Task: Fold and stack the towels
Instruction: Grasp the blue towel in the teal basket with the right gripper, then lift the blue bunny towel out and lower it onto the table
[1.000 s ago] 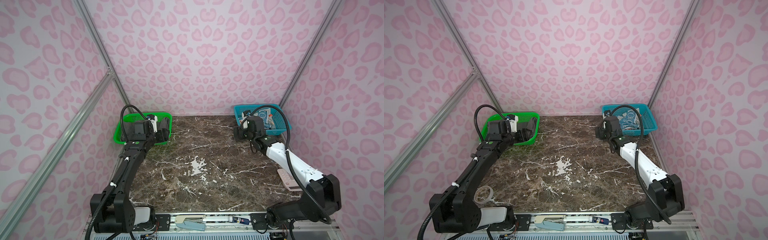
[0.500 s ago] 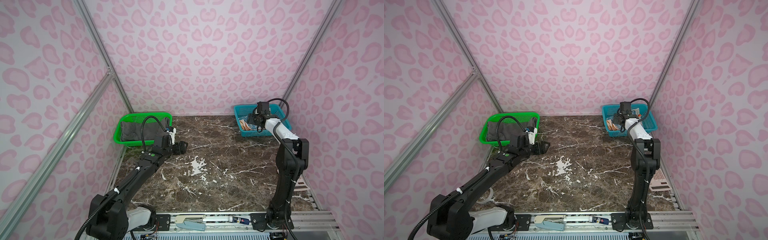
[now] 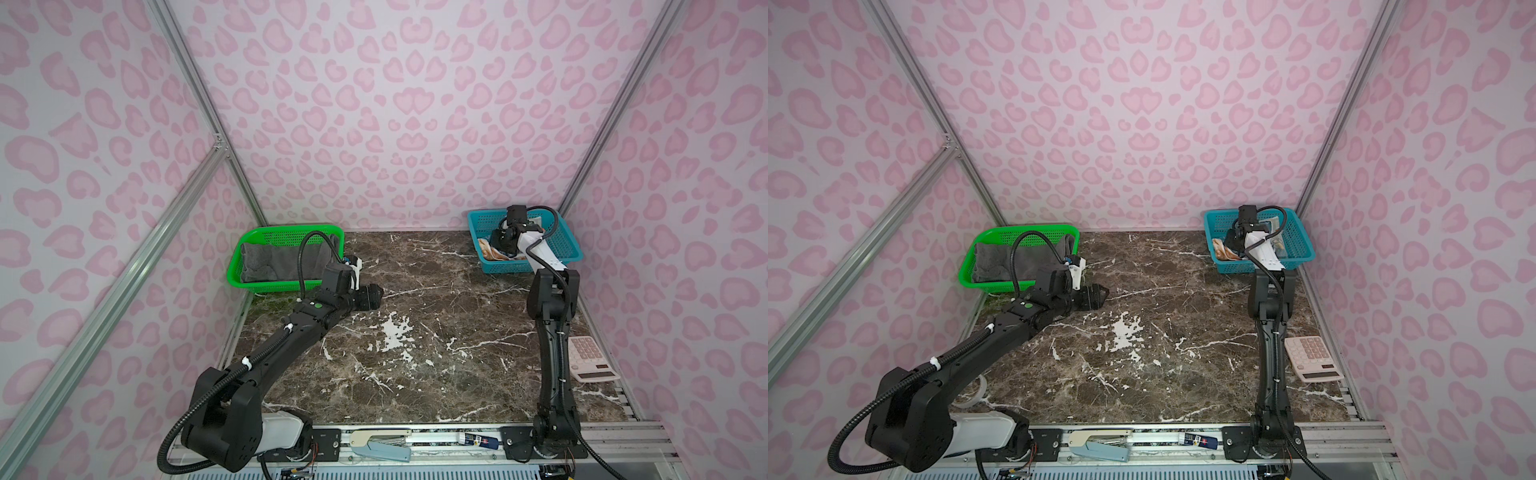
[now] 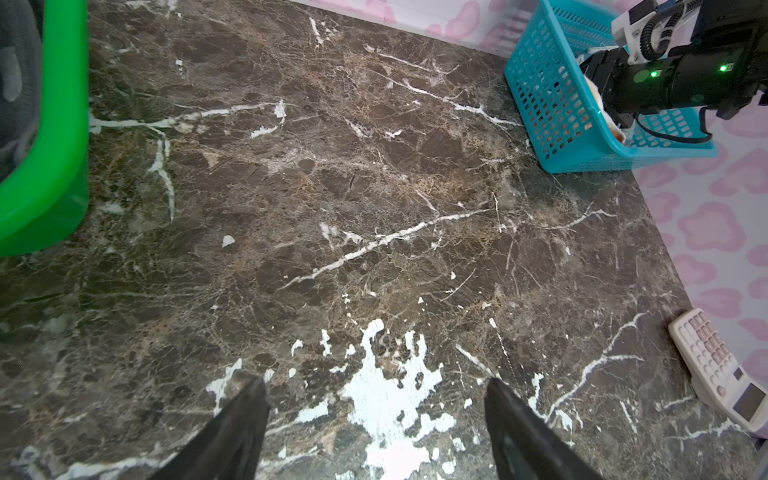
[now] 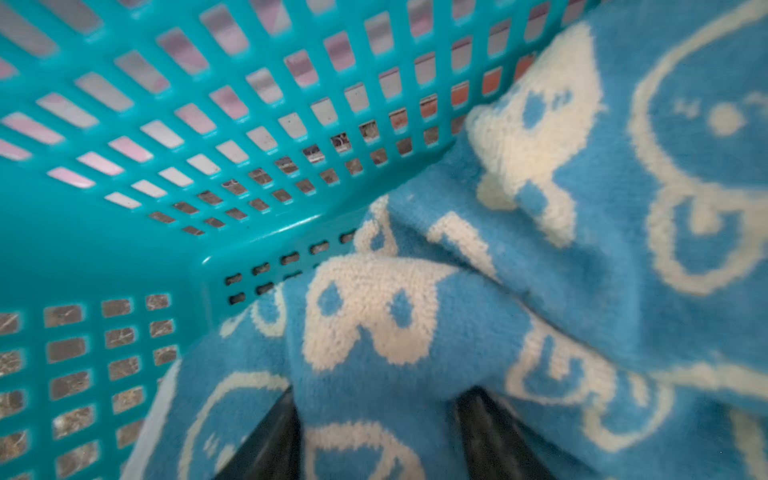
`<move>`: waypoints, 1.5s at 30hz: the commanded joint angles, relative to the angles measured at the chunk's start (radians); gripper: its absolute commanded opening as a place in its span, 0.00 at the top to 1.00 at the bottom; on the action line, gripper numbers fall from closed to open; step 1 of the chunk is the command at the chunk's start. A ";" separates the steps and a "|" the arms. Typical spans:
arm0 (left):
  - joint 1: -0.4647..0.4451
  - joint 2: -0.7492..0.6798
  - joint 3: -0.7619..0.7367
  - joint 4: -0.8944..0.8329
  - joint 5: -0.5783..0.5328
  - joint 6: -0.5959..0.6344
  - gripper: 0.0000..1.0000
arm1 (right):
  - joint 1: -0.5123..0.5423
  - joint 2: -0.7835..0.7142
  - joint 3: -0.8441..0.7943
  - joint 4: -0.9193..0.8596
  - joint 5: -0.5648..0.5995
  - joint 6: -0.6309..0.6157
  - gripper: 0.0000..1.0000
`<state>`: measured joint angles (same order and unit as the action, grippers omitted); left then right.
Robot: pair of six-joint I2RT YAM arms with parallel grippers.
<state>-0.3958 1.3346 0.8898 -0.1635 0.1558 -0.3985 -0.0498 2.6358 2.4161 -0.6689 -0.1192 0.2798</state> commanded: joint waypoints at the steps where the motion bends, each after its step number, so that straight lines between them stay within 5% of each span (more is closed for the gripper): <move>1: -0.002 0.006 0.012 0.010 -0.008 -0.009 0.17 | -0.002 -0.012 -0.006 -0.059 0.001 0.015 0.63; 5: -0.003 0.018 0.018 0.014 -0.003 -0.010 0.17 | -0.002 -0.139 -0.166 0.035 0.029 0.007 0.91; 8: -0.003 0.031 0.028 0.017 0.006 -0.010 0.18 | 0.004 -0.275 -0.334 0.136 0.068 0.008 0.96; 22: -0.014 0.063 0.060 0.028 0.034 0.001 0.18 | 0.019 -0.751 -0.813 0.368 0.133 0.005 1.00; 35: -0.018 0.073 0.139 0.041 0.051 0.024 0.18 | 0.177 -1.145 -1.005 0.474 0.191 -0.175 1.00; 40: -0.018 0.040 0.146 0.040 0.056 0.026 0.18 | 0.306 -1.308 -1.069 0.491 0.100 -0.278 1.00; 45: -0.018 -0.018 0.144 0.015 0.029 0.045 0.18 | 0.367 -1.406 -1.029 0.373 -0.245 -0.284 1.00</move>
<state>-0.4133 1.3464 1.0187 -0.1574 0.2008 -0.3759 0.2970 1.2503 1.3689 -0.2470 -0.1318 0.0284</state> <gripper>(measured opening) 0.825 0.053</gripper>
